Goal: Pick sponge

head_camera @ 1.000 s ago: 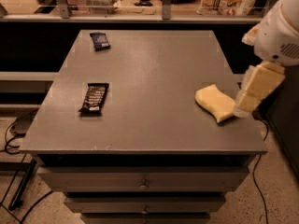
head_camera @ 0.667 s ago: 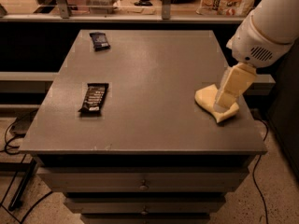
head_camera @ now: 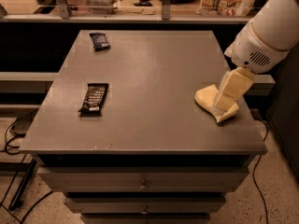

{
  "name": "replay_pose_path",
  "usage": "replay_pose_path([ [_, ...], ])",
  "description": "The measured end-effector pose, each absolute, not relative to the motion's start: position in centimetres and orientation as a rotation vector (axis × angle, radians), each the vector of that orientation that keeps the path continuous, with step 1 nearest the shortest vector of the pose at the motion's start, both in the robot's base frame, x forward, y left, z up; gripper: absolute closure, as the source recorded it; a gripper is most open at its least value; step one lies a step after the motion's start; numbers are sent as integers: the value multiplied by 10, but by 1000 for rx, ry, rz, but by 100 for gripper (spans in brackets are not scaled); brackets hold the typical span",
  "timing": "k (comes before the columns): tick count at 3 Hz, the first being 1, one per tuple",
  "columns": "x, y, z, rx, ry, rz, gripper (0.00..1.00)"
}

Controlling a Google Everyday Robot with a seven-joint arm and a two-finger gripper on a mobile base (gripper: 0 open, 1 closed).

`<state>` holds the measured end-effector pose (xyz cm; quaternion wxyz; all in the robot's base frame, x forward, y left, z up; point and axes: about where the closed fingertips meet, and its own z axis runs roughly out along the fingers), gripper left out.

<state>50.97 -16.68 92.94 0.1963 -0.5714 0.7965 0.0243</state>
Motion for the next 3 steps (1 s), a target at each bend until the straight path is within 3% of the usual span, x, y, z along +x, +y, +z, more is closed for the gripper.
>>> replay_pose_path([
  [3, 536, -169, 857, -1448, 2363, 223, 0],
])
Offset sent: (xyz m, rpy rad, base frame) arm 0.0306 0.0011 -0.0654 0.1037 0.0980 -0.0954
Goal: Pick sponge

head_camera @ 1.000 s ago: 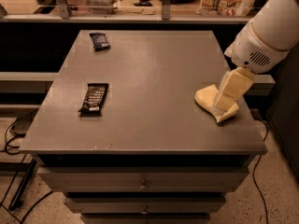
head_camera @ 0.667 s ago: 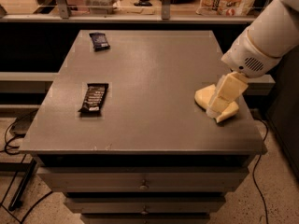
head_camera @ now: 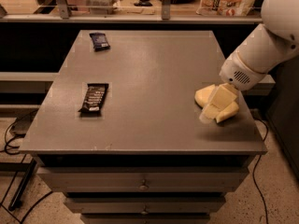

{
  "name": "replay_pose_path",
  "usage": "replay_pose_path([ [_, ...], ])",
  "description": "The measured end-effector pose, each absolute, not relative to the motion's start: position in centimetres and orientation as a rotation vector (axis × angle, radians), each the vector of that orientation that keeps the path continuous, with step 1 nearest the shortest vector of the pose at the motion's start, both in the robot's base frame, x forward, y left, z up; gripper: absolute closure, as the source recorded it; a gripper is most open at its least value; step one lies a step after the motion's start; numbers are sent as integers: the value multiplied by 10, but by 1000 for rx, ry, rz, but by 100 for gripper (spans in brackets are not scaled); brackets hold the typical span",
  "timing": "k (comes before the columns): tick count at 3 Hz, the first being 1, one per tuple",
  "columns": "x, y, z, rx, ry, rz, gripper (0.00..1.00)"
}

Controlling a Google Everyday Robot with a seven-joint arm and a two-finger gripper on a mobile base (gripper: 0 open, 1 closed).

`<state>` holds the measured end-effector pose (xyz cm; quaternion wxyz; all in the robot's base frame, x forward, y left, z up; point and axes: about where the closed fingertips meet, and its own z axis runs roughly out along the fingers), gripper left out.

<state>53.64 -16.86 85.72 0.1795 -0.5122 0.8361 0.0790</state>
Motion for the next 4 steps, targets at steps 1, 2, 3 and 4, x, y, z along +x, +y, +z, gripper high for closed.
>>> replay_pose_path([
  [1, 540, -176, 831, -1383, 2433, 284, 19],
  [2, 541, -180, 817, -1350, 2472, 319, 42],
  [3, 541, -180, 827, -1350, 2472, 319, 73],
  [4, 541, -180, 829, -1350, 2472, 319, 96],
])
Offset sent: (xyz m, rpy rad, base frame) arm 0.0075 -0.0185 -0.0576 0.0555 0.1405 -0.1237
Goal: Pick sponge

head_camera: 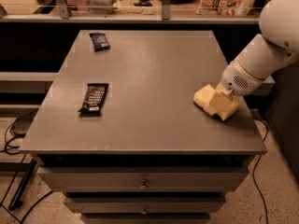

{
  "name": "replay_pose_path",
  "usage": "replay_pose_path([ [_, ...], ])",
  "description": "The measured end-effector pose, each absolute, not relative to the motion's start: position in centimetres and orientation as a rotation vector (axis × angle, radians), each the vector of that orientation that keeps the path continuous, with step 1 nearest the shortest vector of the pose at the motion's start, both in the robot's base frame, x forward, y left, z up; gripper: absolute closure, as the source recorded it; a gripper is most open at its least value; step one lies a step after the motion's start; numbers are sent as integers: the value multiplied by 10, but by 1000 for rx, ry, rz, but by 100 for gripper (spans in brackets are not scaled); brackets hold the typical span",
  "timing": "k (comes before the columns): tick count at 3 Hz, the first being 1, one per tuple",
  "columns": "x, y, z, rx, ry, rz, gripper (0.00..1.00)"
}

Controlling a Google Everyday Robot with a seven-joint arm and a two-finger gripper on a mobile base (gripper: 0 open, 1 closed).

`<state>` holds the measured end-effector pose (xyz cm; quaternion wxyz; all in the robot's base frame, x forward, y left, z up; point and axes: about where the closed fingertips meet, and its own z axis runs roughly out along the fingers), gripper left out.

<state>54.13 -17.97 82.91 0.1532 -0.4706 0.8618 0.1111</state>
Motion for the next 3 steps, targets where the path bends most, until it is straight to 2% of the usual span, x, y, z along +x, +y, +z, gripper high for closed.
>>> replay_pose_path([
  [1, 554, -161, 874, -1425, 2329, 273, 100],
  [3, 587, -131, 996, -1544, 1992, 154, 100],
])
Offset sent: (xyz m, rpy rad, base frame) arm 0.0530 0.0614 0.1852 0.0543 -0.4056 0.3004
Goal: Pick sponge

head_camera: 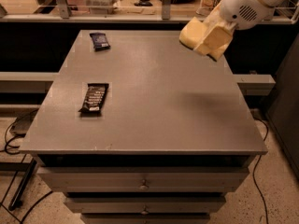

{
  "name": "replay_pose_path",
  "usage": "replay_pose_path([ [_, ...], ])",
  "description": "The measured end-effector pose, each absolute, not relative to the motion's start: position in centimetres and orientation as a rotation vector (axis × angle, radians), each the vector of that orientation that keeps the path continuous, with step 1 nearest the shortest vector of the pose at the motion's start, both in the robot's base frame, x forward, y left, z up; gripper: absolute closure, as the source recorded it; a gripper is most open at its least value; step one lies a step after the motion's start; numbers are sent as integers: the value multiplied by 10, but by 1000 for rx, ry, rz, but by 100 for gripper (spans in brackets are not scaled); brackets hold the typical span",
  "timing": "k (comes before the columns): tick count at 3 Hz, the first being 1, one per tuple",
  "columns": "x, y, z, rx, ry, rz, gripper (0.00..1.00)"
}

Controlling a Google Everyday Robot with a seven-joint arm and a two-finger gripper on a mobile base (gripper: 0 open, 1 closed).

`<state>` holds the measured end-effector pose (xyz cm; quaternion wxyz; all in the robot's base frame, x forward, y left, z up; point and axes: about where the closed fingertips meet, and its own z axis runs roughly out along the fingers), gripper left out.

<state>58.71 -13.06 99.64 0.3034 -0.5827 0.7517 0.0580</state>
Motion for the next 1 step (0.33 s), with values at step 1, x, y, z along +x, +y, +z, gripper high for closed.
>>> replay_pose_path([
  [1, 587, -131, 998, -1541, 1990, 152, 100],
])
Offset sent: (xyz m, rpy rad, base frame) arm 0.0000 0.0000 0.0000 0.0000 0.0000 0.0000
